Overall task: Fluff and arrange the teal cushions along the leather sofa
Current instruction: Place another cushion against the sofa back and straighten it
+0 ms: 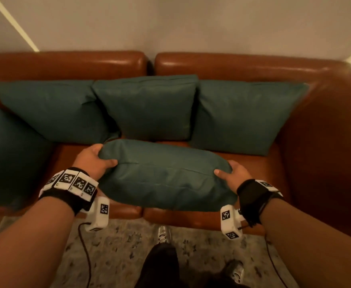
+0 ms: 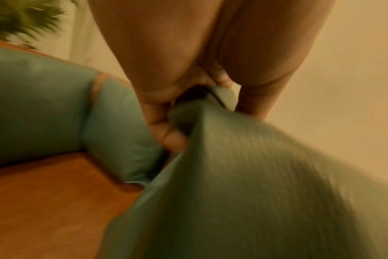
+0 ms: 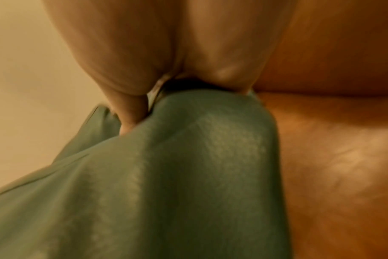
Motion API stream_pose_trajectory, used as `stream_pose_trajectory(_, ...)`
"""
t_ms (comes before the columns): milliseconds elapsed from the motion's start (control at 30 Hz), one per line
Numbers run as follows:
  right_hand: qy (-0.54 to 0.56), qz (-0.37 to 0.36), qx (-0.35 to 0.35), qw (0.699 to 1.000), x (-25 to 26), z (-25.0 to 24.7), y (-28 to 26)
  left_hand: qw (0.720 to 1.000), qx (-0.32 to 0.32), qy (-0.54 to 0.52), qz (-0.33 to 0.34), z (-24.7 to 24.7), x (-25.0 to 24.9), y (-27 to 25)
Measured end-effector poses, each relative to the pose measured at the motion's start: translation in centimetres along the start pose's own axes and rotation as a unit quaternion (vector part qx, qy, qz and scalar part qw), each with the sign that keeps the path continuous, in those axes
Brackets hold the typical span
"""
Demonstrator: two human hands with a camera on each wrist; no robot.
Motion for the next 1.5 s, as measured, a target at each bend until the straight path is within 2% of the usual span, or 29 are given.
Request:
stream_pose_trajectory(100, 0.01, 0.022, -0.043, 0.999, -4.6, -7.0, -3.1, 0.996, 0.013, 0.071, 0.044, 1.2, -8.2, -2.7)
stream_pose_trajectory(200, 0.026, 0.06, -0.077, 0.995, -9.9, -13.7, -6.0, 0.986, 0.028, 0.131, 0.097, 4.4, -16.9, -5.0)
stream_pose_trajectory(367, 0.054, 0.153, -0.064, 0.985, -17.6, -21.3, -12.2, 0.962, 0.06, 0.184, 0.192, 11.2, -29.7, -7.8)
stream_pose_trajectory(533, 0.193, 0.181, -0.007, 0.964, -24.3, -23.9, -16.5, 0.92, 0.101, 0.23, 0.301, 16.7, -41.0, -10.4)
stream_pose_trajectory(700, 0.305, 0.181, -0.026, 0.935, -27.2, -24.5, -18.8, 0.858, 0.128, 0.272, 0.417, 22.3, -52.0, -11.4)
stream_pose_trajectory(800, 0.354, 0.189, -0.047, 0.915, -27.5, -25.0, -18.1, 0.82, 0.146, 0.305, 0.461, 25.4, -57.6, -10.8)
stream_pose_trajectory(933, 0.395, 0.174, -0.099, 0.897, -26.0, -26.1, -14.1, 0.791, 0.126, 0.313, 0.51, 27.5, -63.7, -7.8)
stream_pose_trajectory(1000, 0.392, 0.167, -0.142, 0.894, -25.5, -26.7, -11.3, 0.803, 0.123, 0.28, 0.512, 29.1, -65.1, -4.7)
stream_pose_trajectory(1067, 0.354, 0.181, -0.169, 0.902, -25.7, -27.0, -8.6, 0.835, 0.14, 0.226, 0.481, 31.2, -64.6, -1.6)
stream_pose_trajectory(1133, 0.321, 0.205, -0.17, 0.909, -26.2, -26.6, -6.8, 0.879, 0.158, 0.164, 0.418, 32.9, -61.9, 1.2)
stream_pose_trajectory(1233, 0.291, 0.22, -0.178, 0.914, -26.0, -26.4, -5.8, 0.948, 0.162, -0.024, 0.272, 33.8, -54.8, 4.3)
stream_pose_trajectory(1300, 0.241, 0.249, -0.18, 0.921, -25.6, -26.9, -5.6, 0.953, 0.187, -0.096, 0.22, 34.8, -49.7, 3.8)
stream_pose_trajectory(1367, 0.108, 0.299, -0.137, 0.938, -25.1, -27.6, -5.1, 0.932, 0.274, -0.093, 0.216, 36.9, -46.8, 1.4)
stream_pose_trajectory(1433, -0.032, 0.317, -0.08, 0.945, -24.6, -28.4, -4.3, 0.918, 0.319, -0.116, 0.205, 38.7, -46.5, 0.1)
stream_pose_trajectory(1500, -0.069, 0.327, -0.08, 0.939, -23.3, -30.1, -3.5, 0.925, 0.307, -0.126, 0.183, 40.2, -47.6, 0.6)
Point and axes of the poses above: each hand's wrist, its own y-axis towards the middle knuckle, its own z-axis out of the palm, x = y × z, the point moved 5 cm from there along y, towards the middle knuckle, and after that the axes turned 7 degrees about y, right-handed, at the moved point
